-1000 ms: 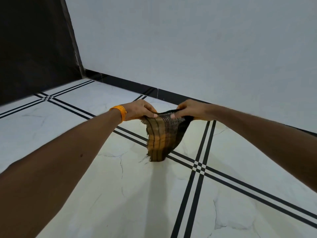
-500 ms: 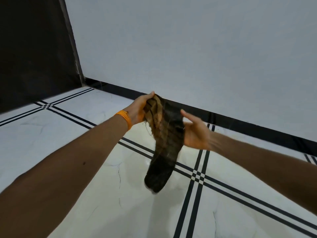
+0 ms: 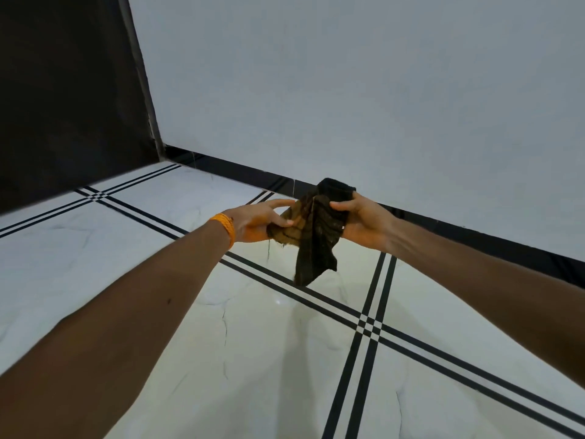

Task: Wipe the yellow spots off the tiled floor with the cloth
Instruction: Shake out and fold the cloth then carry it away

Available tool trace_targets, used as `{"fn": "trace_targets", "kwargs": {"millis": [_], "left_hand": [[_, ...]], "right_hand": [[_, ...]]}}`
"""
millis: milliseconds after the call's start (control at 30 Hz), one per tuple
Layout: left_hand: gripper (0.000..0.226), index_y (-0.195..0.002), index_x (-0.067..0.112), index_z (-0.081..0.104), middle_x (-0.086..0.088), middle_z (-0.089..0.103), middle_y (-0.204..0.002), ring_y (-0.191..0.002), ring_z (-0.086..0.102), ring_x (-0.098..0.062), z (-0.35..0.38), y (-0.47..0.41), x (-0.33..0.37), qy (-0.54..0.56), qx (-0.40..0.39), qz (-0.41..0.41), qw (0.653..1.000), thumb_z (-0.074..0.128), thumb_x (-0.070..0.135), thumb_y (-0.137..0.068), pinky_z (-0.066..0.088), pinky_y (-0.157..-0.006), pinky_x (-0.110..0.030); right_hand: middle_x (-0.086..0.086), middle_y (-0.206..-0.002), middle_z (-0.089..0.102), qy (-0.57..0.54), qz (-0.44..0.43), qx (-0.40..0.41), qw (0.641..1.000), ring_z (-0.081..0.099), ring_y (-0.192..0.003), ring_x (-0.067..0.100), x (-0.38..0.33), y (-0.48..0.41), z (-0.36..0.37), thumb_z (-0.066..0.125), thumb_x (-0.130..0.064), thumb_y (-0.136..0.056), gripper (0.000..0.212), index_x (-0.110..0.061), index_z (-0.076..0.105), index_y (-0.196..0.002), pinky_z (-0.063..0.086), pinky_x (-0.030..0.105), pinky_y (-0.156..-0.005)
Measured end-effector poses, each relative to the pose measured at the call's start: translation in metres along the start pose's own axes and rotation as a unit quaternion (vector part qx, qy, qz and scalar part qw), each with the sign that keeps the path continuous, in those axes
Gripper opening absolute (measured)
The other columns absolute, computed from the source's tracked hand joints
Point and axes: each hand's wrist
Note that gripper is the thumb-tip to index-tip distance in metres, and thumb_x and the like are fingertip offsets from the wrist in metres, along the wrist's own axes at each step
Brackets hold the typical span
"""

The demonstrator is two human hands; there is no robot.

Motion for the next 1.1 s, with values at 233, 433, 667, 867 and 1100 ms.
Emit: {"fn": "trace_targets", "kwargs": {"millis": [233,433,667,867,1100], "left_hand": [[0.033,-0.134,0.025,0.054,-0.007,0.069,-0.107,-0.096,0.070,-0.021,0.001,-0.005,0.029,0.121,0.101,0.158,0.975,0.052,0.023,-0.101,0.058,-0.087,-0.041],[0.040,-0.119,0.033,0.058,-0.009,0.076,-0.092,-0.092,0.074,-0.027,0.006,-0.014,0.002,-0.003,0.039,-0.041,0.998,0.043,0.061,-0.095,0.057,-0.076,-0.040],[0.048,-0.136,0.017,0.051,-0.014,0.073,-0.106,-0.095,0.073,-0.025,-0.003,-0.013,0.013,0.047,0.071,0.048,0.995,0.064,0.007,-0.091,0.059,-0.078,-0.035],[0.045,-0.135,0.006,0.047,-0.019,0.063,-0.112,-0.090,0.069,-0.022,0.002,-0.015,0.017,0.055,0.093,0.037,0.993,0.054,-0.006,-0.093,0.060,-0.069,-0.030],[0.032,-0.124,0.005,0.058,-0.018,0.065,-0.104,-0.090,0.069,-0.024,0.001,-0.018,0.005,0.053,0.172,0.068,0.981,0.048,-0.008,-0.096,0.061,-0.073,-0.030]], "right_hand": [[0.016,-0.129,0.068,-0.002,-0.062,0.076,0.995,0.070,-0.112,0.031,-0.026,-0.005,0.002,0.047,-0.008,-0.105,0.037,-0.017,0.052,-0.140,0.062,0.045,-0.082],[0.017,-0.111,0.070,0.028,0.083,0.145,0.986,0.071,-0.096,0.027,-0.001,-0.015,-0.002,0.051,-0.020,-0.105,0.030,-0.002,0.056,-0.129,0.063,0.039,-0.078],[0.020,-0.100,0.075,0.033,0.147,0.142,0.978,0.076,-0.080,0.029,-0.013,-0.014,-0.018,0.059,-0.020,-0.100,0.027,-0.003,0.058,-0.121,0.065,0.040,-0.069],[0.019,-0.096,0.072,0.025,0.119,0.183,0.976,0.075,-0.083,0.027,-0.026,-0.013,-0.021,0.068,-0.010,-0.094,0.017,-0.002,0.058,-0.107,0.064,0.041,-0.070],[0.020,-0.125,0.062,0.051,0.114,0.128,0.984,0.069,-0.106,0.031,-0.017,-0.011,-0.015,0.071,-0.001,-0.088,0.064,-0.007,0.042,-0.144,0.063,0.040,-0.080]]}}
Point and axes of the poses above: each hand's wrist, its own y-axis away from the middle knuckle, its own z-axis out of the palm, x = y × z
